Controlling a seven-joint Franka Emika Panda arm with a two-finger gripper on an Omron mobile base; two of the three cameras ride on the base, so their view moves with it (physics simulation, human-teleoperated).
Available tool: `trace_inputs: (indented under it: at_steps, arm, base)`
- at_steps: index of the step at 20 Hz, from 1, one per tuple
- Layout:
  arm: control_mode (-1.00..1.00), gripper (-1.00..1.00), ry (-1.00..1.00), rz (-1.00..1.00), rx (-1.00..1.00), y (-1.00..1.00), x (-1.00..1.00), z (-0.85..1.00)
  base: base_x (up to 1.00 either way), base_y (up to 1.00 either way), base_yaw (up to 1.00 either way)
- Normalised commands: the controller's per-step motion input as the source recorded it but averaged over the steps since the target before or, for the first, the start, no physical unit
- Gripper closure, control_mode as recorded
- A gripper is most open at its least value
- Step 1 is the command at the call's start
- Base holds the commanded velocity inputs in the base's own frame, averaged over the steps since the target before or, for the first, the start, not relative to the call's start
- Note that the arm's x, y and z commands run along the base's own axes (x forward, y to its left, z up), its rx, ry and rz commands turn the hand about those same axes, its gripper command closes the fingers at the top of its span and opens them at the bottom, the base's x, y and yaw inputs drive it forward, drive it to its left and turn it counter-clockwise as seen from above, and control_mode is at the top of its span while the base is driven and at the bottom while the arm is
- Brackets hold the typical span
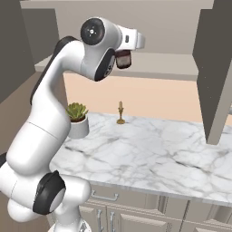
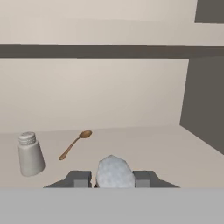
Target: Pick the ketchup and shaker from the counter and place them in the cabinet.
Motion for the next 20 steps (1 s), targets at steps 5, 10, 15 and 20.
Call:
trace_inputs:
  at_steps: [5,10,15,20]
  arm:
    - [-1.0,1.0,0.0,-0.01,0.0,0.0,0.1,-0.15]
    - [-1.0,1.0,0.0,0.0,0.0,0.0,0.16,-0.1]
    - [-1.0,1.0,0.0,0.0,0.0,0.0,0.23,-0.07]
    - [-1.0,1.0,0.0,-0.01,0.0,0.0,0.28,-0.08]
  base:
    - [0.0,0.0,0.0]
    - [0.0,0.0,0.0]
    - [0.0,0.0,0.0]
    - [0.0,0.0,0.0]
